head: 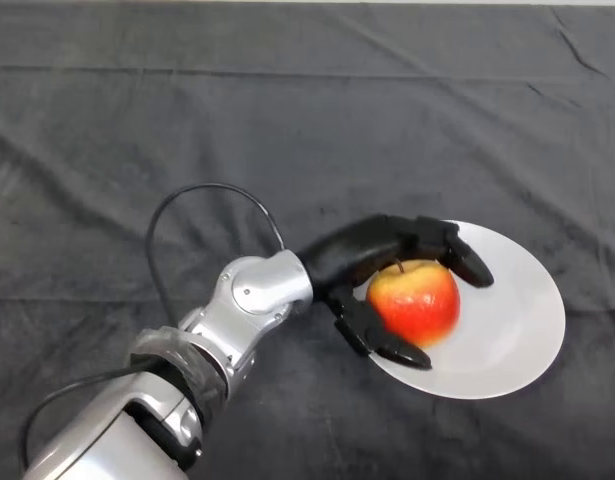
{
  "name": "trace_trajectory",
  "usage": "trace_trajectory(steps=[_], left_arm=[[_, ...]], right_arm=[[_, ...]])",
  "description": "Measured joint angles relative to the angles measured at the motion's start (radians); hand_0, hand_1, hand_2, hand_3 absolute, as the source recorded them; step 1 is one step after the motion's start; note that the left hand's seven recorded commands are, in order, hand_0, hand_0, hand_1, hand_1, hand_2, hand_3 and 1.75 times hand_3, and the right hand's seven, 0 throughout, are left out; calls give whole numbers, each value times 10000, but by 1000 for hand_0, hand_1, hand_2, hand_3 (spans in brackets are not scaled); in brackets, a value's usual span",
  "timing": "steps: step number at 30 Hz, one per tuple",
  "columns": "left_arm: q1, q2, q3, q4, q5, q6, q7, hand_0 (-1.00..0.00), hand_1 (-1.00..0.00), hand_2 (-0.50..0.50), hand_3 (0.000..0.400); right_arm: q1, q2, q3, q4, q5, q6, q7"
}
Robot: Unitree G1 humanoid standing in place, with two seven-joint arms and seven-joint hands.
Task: Move the apple to the plate
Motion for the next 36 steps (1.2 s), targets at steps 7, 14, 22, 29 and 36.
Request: trace_trajectory(steps=[7,14,22,29,36], left_arm=[[-8,28,-454,-370,-7,345,192,0,0,0,0],[-14,82,-679,-385,-9,670,422,0,0,0,0],[-131,189,-769,-415,-8,775,465,0,0,0,0],[-354,851,23,-412,-102,751,481,0,0,0,0],[-383,1513,1306,-392,-467,372,755,0,0,0,0]], right_arm=[[0,0,-2,0,0,-3,0],[-1,0,-1,1,0,-9,0],[-8,1,-1,0,0,-18,0],[-15,1,1,2,0,-21,0],[-14,0,3,12,-4,-18,0]])
